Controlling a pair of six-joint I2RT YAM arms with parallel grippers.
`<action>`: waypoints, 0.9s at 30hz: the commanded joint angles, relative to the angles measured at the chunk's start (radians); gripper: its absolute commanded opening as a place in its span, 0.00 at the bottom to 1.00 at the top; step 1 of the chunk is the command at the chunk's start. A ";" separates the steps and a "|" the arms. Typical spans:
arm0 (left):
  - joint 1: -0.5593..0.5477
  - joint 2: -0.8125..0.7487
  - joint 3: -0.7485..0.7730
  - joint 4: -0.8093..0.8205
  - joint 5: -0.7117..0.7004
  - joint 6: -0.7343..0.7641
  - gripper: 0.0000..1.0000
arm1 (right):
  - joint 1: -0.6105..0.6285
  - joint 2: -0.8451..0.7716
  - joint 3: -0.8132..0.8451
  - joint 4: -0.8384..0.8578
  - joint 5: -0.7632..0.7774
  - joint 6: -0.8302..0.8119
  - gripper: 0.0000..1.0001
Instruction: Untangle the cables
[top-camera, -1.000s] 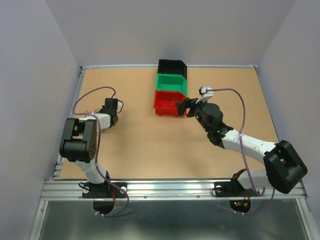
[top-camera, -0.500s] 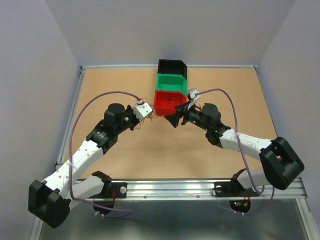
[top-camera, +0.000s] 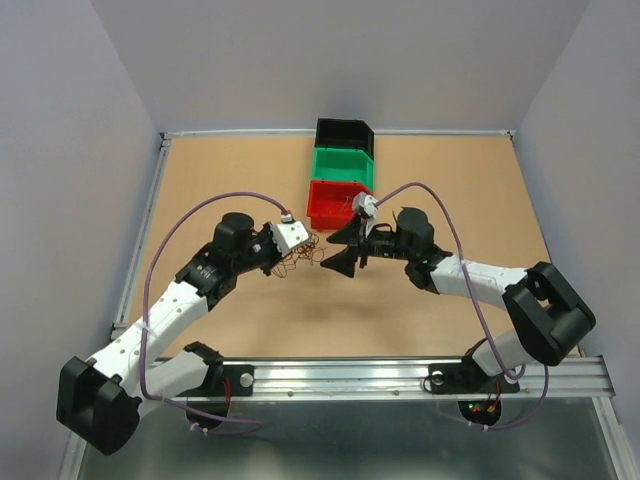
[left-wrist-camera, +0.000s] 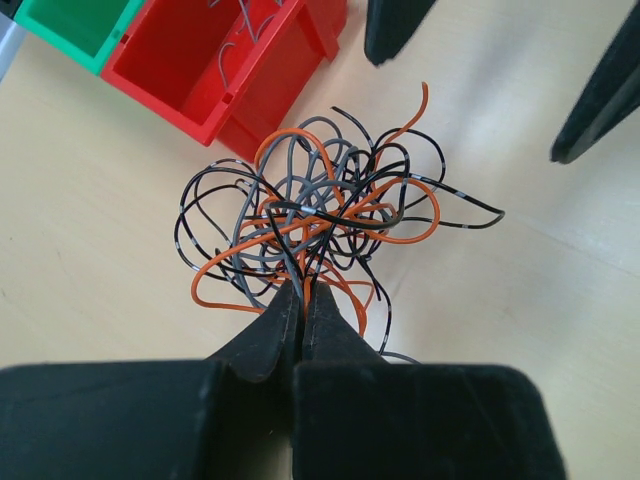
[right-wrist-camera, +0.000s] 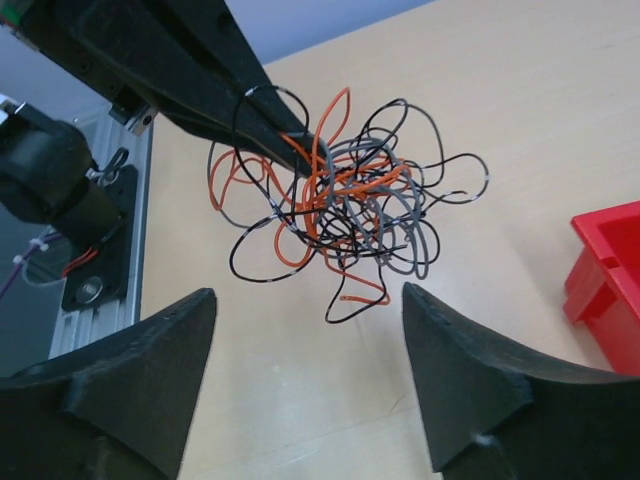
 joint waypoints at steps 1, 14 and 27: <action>-0.013 -0.010 -0.009 0.025 0.034 0.014 0.00 | 0.014 0.034 0.057 0.069 -0.075 -0.025 0.71; -0.039 0.013 -0.009 0.017 0.022 0.019 0.00 | 0.073 0.124 0.133 0.085 -0.093 -0.027 0.49; -0.042 -0.284 -0.106 0.125 -0.063 0.009 0.85 | 0.074 -0.041 0.010 0.091 0.129 -0.013 0.01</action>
